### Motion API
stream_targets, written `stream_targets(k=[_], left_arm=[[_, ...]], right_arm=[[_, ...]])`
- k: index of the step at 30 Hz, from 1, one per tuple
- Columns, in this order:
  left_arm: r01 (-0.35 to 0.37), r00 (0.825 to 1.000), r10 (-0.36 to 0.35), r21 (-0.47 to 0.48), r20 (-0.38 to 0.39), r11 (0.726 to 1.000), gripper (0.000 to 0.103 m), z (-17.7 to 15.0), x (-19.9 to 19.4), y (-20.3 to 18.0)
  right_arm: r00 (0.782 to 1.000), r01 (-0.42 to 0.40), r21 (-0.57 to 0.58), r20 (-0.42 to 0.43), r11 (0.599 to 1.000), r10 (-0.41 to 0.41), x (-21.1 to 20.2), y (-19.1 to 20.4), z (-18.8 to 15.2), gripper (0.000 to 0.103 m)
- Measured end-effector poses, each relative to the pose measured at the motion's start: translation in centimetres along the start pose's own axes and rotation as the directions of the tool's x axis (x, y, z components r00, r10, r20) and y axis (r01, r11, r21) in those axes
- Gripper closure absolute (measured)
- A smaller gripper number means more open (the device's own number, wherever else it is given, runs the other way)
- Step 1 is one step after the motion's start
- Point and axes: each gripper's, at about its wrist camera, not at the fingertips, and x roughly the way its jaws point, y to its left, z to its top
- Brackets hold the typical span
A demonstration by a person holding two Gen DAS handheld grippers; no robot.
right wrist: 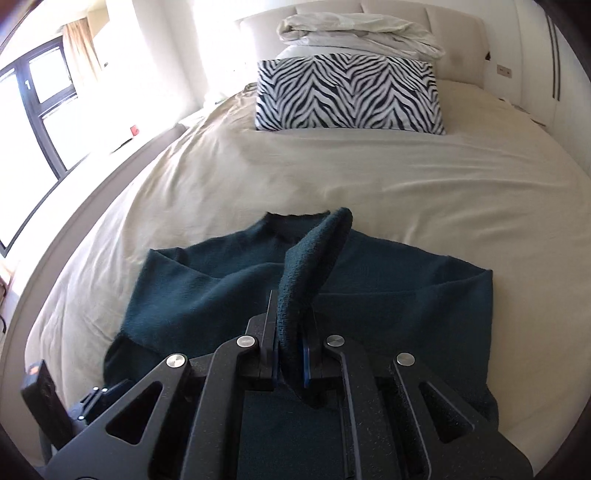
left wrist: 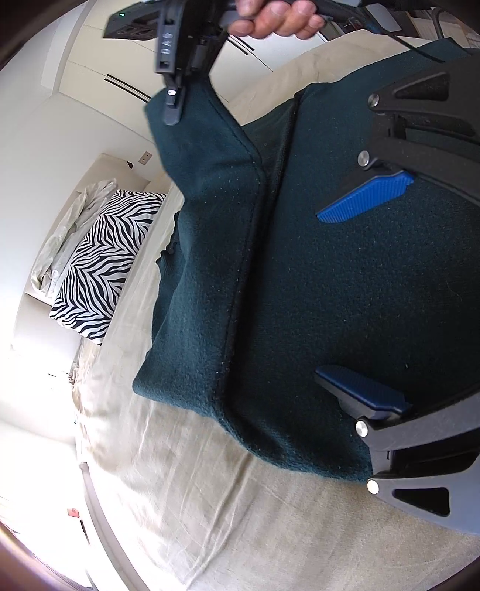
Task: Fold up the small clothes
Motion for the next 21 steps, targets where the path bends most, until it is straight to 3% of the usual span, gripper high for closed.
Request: stream_targets(k=[4, 7, 11, 15, 21], left_arm=[[0.003, 1.000, -0.003, -0.008, 0.003, 1.000, 0.021, -0.1, 0.0, 0.0], [0.006, 1.000, -0.006, -0.013, 0.004, 1.000, 0.021, -0.2, 0.0, 0.1], [0.012, 1.000, -0.012, -0.022, 0.006, 1.000, 0.021, -0.3, -0.1, 0.2], [0.020, 1.000, -0.020, -0.035, 0.012, 0.999, 0.021, -0.5, -0.4, 0.5], [0.020, 1.000, -0.020, -0.044, 0.009, 0.999, 0.021, -0.4, -0.7, 0.6]], right_arm=[[0.993, -0.106, -0.056, 0.051, 0.993, 0.109, -2.8, 5.6, 4.5, 0.096], [0.975, -0.181, -0.125, 0.107, 0.976, 0.194, -5.7, 10.4, 8.4, 0.096], [0.967, -0.159, -0.231, 0.161, 0.960, 0.199, -8.1, 14.5, 10.8, 0.096], [0.981, -0.134, -0.153, 0.123, 0.979, 0.153, -6.2, 11.8, 10.0, 0.096], [0.999, -0.042, 0.091, -0.009, 0.995, 0.043, -0.5, 1.7, 4.4, 0.096]])
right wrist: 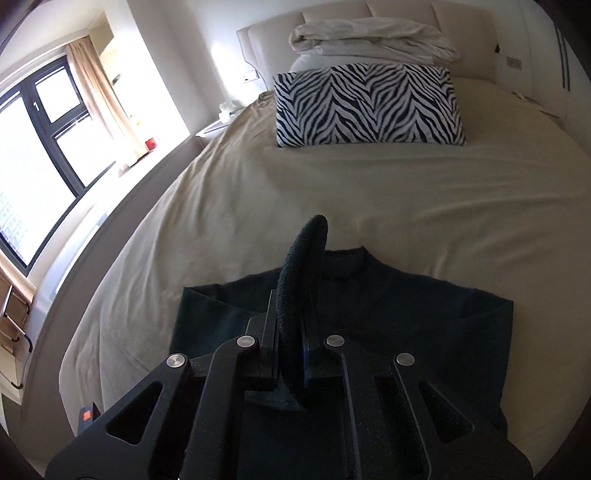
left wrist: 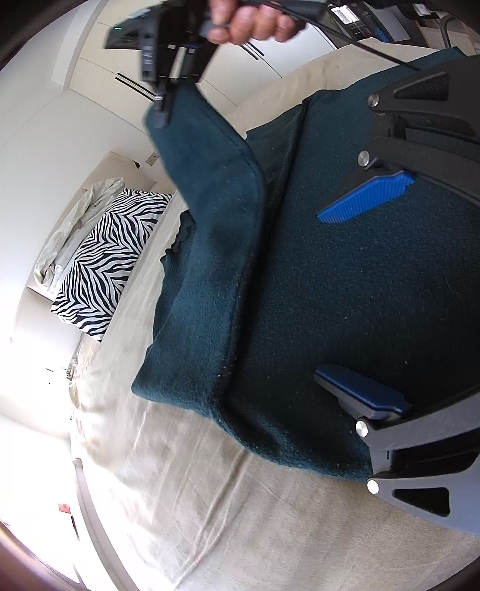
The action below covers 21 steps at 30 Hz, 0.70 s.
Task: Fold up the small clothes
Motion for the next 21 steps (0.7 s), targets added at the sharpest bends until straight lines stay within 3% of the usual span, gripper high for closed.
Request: stream_targets(k=[6, 13, 16, 20, 21], left_arm=[[0.025, 0.999, -0.020, -0.101, 0.046, 0.995, 0.021, 1.9, -2.5, 1.7], [0.078, 0.995, -0.063, -0.189, 0.081, 0.979, 0.032, 9.7, -1.9, 4.6], [0.136, 0.991, -0.133, -0.155, 0.032, 0.978, 0.033, 12.9, 1.2, 3.6], [0.150, 0.986, -0.159, -0.133, -0.056, 0.980, 0.038, 14.8, 6.7, 2.9], [0.126, 0.986, -0.139, -0.128, -0.095, 0.984, 0.038, 14.9, 8.2, 3.1]], right_arm=[[0.992, 0.051, 0.289, -0.123, 0.956, -0.016, 4.9, -10.9, -6.4, 0.096], [0.988, 0.024, 0.355, -0.152, 0.935, 0.033, 7.2, -13.4, -10.4, 0.095], [0.985, 0.016, 0.372, -0.165, 0.928, 0.048, 7.5, -13.9, -11.2, 0.094], [0.983, -0.036, 0.433, -0.145, 0.901, 0.109, 7.8, -15.5, -11.4, 0.092], [0.983, -0.042, 0.436, -0.144, 0.899, 0.115, 7.8, -15.8, -11.2, 0.090]])
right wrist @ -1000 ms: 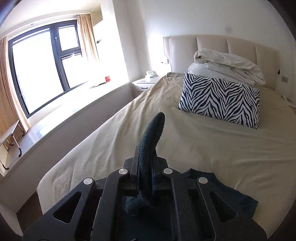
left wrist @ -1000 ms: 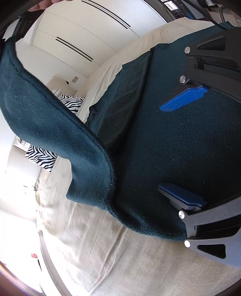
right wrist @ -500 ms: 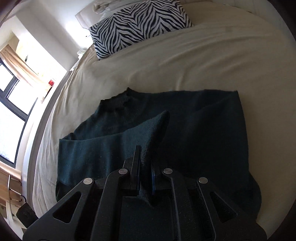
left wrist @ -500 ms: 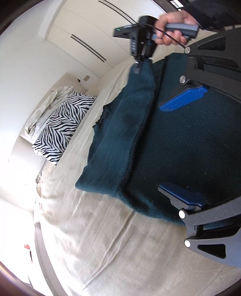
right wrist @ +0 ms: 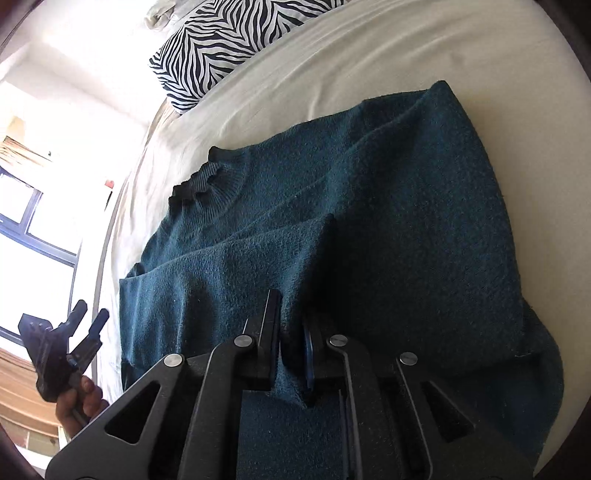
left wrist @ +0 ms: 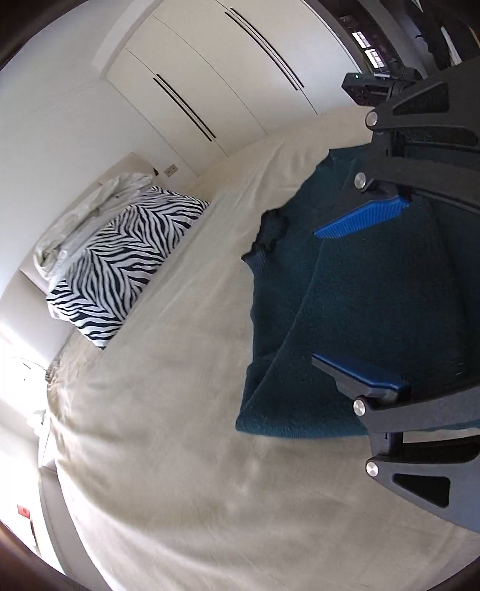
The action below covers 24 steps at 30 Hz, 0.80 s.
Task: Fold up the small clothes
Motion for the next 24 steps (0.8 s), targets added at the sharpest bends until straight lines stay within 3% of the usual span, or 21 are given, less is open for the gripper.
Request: stream_targets(k=[2, 7, 13, 17, 20, 22, 24], left_arm=[[-0.087, 0.996, 0.087, 0.000, -0.034, 0.996, 0.044, 0.0, 2.3, 1.4], [-0.048, 0.999, 0.048, 0.012, 0.001, 0.999, 0.064, -1.1, 2.1, 3.9], [-0.067, 0.998, 0.067, 0.017, 0.015, 0.998, 0.067, -1.3, 1.8, 4.1], [-0.084, 0.996, 0.084, 0.026, 0.027, 0.996, 0.067, -1.6, 1.8, 4.0], [-0.084, 0.996, 0.084, -0.003, 0.033, 0.996, 0.078, -1.7, 1.6, 4.7], [-0.074, 0.997, 0.075, -0.048, 0.032, 0.996, 0.090, -1.7, 1.3, 5.7], [-0.052, 0.998, 0.056, -0.101, 0.029, 0.993, 0.096, -1.7, 1.1, 6.8]], right_arm=[[1.000, 0.008, -0.010, 0.013, 1.000, -0.008, -0.3, -0.3, 0.5, 0.088], [0.994, 0.051, -0.018, 0.101, 0.999, -0.049, -1.8, -0.7, 1.8, 0.082], [0.995, 0.034, -0.003, 0.090, 0.999, -0.034, -1.5, -0.6, 2.3, 0.082], [0.992, 0.117, -0.107, 0.058, 0.987, -0.111, 0.0, 1.4, 2.1, 0.082], [0.989, 0.139, -0.138, 0.069, 0.981, -0.130, 0.6, 1.9, 2.6, 0.083], [0.988, 0.138, -0.115, 0.090, 0.984, -0.128, 0.7, 1.5, 3.3, 0.083], [0.985, 0.144, -0.089, 0.106, 0.986, -0.134, 0.5, 0.9, 3.7, 0.083]])
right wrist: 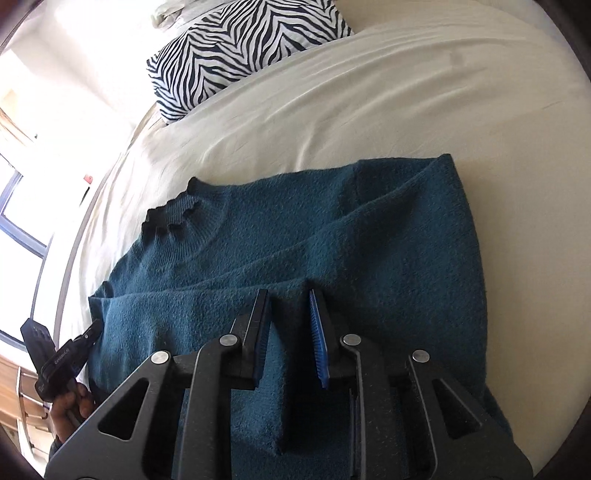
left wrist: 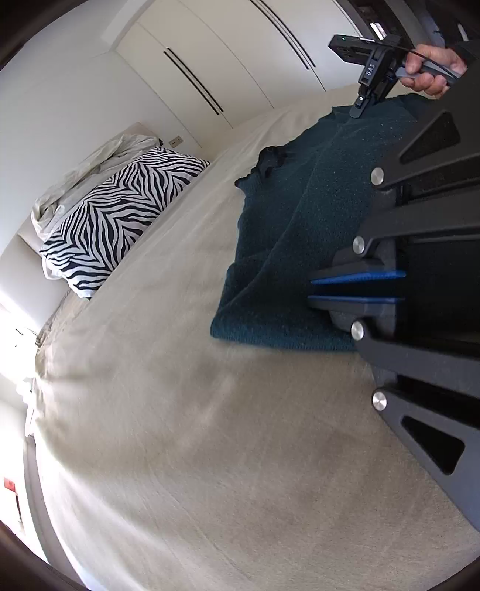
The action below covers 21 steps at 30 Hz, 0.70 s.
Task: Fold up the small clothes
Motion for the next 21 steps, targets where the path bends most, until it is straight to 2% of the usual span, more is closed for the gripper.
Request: stream_targets(k=[2, 4, 5, 7, 8, 10, 11, 13, 14, 15, 18, 19, 21], left_arm=[[0.004, 1.000, -0.004, -0.027, -0.012, 1.000, 0.097, 0.3, -0.2, 0.3], [-0.035, 0.999, 0.034, -0.018, -0.009, 0.999, 0.097, 0.7, -1.1, -0.4], [-0.056, 0.998, 0.057, -0.009, 0.013, 0.998, 0.089, 0.9, -1.7, -0.9], [-0.070, 0.994, 0.069, 0.016, 0.084, 0.997, 0.053, 1.4, -3.2, -2.1], [-0.086, 0.989, 0.082, 0.029, 0.119, 0.996, 0.048, 1.8, -3.8, -2.8], [-0.088, 0.987, 0.079, 0.059, 0.138, 0.994, 0.045, 2.6, -3.6, -3.9], [-0.096, 0.988, 0.086, 0.071, 0.131, 0.993, 0.045, 3.0, -3.1, -4.2], [-0.134, 0.988, 0.126, 0.098, 0.085, 0.986, 0.045, 3.1, -1.0, -4.4], [-0.171, 0.985, 0.165, 0.117, 0.055, 0.978, 0.047, 2.8, 0.4, -4.1], [-0.191, 0.981, 0.186, 0.140, 0.052, 0.971, 0.050, 2.2, 1.0, -3.8], [-0.229, 0.973, 0.214, 0.224, 0.088, 0.947, 0.049, 0.4, -0.1, -4.4], [-0.251, 0.967, 0.234, 0.246, 0.097, 0.936, 0.048, -0.3, -0.7, -4.6], [-0.305, 0.952, 0.289, 0.303, 0.098, 0.903, 0.045, -1.9, -1.6, -5.0]], right_arm=[[1.000, 0.006, 0.022, 0.010, 1.000, -0.006, -0.3, -0.5, 0.0, 0.083], [0.999, 0.024, 0.035, 0.022, 0.999, -0.025, -1.2, -0.8, -0.2, 0.083], [0.998, 0.036, 0.035, 0.042, 0.999, -0.038, -2.0, -0.8, -0.3, 0.083], [0.996, 0.006, 0.023, 0.092, 1.000, -0.008, -3.5, -0.4, -0.5, 0.083], [0.994, -0.038, 0.015, 0.106, 0.999, 0.037, -4.1, -0.1, -0.5, 0.082], [0.984, -0.146, -0.005, 0.104, 0.989, 0.145, -4.5, 1.0, -0.4, 0.082], [0.976, -0.195, -0.024, 0.099, 0.981, 0.196, -4.3, 1.8, -0.3, 0.078], [0.966, -0.244, -0.056, 0.069, 0.968, 0.247, -3.4, 3.3, -0.2, 0.059], [0.964, -0.257, -0.060, 0.050, 0.965, 0.260, -2.5, 3.8, -0.3, 0.044], [0.963, -0.264, -0.054, 0.035, 0.963, 0.266, -1.6, 3.9, -0.5, 0.043], [0.974, -0.227, -0.001, -0.025, 0.974, 0.227, 1.0, 2.7, -1.9, 0.043], [0.968, -0.249, -0.016, 0.005, 0.968, 0.249, 0.5, 2.3, -2.5, 0.043], [0.973, -0.230, -0.050, 0.026, 0.972, 0.231, -0.8, 1.8, -3.7, 0.043]])
